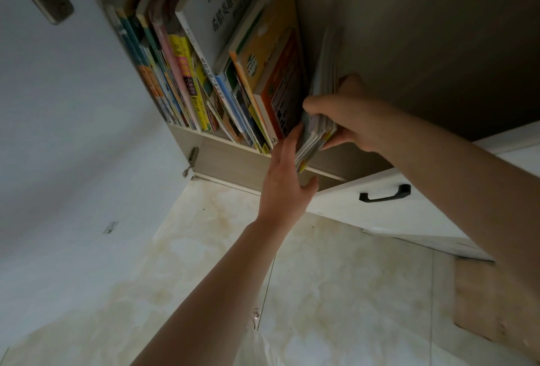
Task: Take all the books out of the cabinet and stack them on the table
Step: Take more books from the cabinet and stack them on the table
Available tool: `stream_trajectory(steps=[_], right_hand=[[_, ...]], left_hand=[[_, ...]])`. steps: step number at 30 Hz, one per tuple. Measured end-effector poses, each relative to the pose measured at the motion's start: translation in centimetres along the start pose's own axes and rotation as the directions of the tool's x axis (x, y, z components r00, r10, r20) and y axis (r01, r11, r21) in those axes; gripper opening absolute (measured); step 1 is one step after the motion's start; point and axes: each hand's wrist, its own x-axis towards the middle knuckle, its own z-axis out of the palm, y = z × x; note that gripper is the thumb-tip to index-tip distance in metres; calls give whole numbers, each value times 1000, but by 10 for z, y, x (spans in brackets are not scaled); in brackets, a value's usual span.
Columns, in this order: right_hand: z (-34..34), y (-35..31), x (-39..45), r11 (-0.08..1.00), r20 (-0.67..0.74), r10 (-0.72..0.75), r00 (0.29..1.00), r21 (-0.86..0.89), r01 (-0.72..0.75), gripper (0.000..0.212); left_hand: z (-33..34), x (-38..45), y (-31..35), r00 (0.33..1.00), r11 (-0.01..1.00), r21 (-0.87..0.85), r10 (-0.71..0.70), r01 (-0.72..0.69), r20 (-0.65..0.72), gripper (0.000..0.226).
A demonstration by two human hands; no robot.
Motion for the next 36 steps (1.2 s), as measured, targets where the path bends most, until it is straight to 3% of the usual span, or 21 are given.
stream_trajectory(steps=[5, 8, 11, 12, 14, 17, 19, 21, 25, 28, 33, 36], right_hand=[[8, 17, -26, 995, 58, 49, 997, 82, -54, 39], [18, 28, -28, 995, 97, 59, 994, 80, -67, 80], [9, 26, -25, 989, 165, 66, 984, -139, -43, 89], [0, 26, -22, 980, 186, 81, 979, -192, -44, 86], [-19, 27, -15, 981, 180, 71, 981, -192, -36, 54], [-38, 37, 4, 993, -73, 28, 997, -116, -36, 18], [-35, 48, 17, 989, -150, 11, 989, -146, -33, 45], [-28, 54, 24, 988, -92, -36, 995, -151, 22, 68], [-26, 48, 37, 969, 31, -113, 993, -218, 117, 85], [-28, 44, 48, 963, 90, -106, 990, -238, 124, 84], [-24, 40, 57, 996, 148, -15, 989, -87, 28, 60], [-17, 37, 61, 981, 135, 19, 991, -192, 7, 60]], left_hand=[[3, -9, -10, 992, 1000, -2, -19, 18, -121, 83], [6, -15, -13, 974, 999, -34, -19, 11, -226, 68], [6, -17, -15, 971, 999, -50, -19, 7, -240, 59], [5, -17, -16, 971, 999, -42, -26, 16, -239, 55], [2, -17, -21, 968, 998, -22, -63, 59, -242, 46], [-6, -14, -28, 969, 995, -50, -100, 91, -227, 44], [-9, -15, -33, 971, 990, -66, -138, 128, -194, 36], [-12, -15, -38, 970, 984, -77, -171, 159, -176, 31], [-15, -14, -45, 972, 979, -136, -175, 154, -159, 38], [-18, -13, -54, 967, 959, -201, -224, 198, -120, 41], [-26, -8, -59, 967, 927, -312, -243, 208, -79, 46], [-37, -4, -58, 980, 919, -348, -198, 185, -2, 56]])
